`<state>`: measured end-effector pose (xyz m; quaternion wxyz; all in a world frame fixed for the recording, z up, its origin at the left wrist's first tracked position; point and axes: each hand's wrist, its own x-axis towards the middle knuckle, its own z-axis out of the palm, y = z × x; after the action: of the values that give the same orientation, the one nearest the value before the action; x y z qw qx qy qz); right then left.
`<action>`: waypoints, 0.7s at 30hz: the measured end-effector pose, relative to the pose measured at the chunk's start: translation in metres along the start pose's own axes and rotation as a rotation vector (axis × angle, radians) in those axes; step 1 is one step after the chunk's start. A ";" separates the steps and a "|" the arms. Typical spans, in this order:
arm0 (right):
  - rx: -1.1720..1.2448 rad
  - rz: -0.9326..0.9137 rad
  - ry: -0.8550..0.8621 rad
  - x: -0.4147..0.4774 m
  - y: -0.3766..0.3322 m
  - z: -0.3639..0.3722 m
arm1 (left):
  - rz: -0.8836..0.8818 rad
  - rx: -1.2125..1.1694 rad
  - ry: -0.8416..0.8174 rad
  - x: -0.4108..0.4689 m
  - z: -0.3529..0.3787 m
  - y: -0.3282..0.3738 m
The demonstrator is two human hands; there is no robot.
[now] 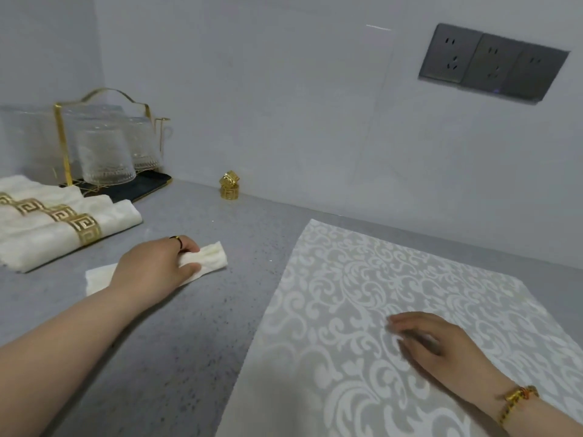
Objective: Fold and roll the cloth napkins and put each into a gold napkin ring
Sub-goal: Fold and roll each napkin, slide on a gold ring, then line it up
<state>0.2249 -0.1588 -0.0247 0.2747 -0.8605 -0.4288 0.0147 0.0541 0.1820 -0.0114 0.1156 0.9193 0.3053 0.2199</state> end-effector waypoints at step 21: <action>-0.449 -0.181 -0.047 0.373 -0.172 0.125 | 0.042 -0.122 -0.046 0.028 0.016 -0.041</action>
<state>0.3024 0.2601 0.0314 0.0665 -0.8575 -0.5029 -0.0857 0.0606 0.2302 -0.0308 0.1738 0.9215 0.2694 0.2194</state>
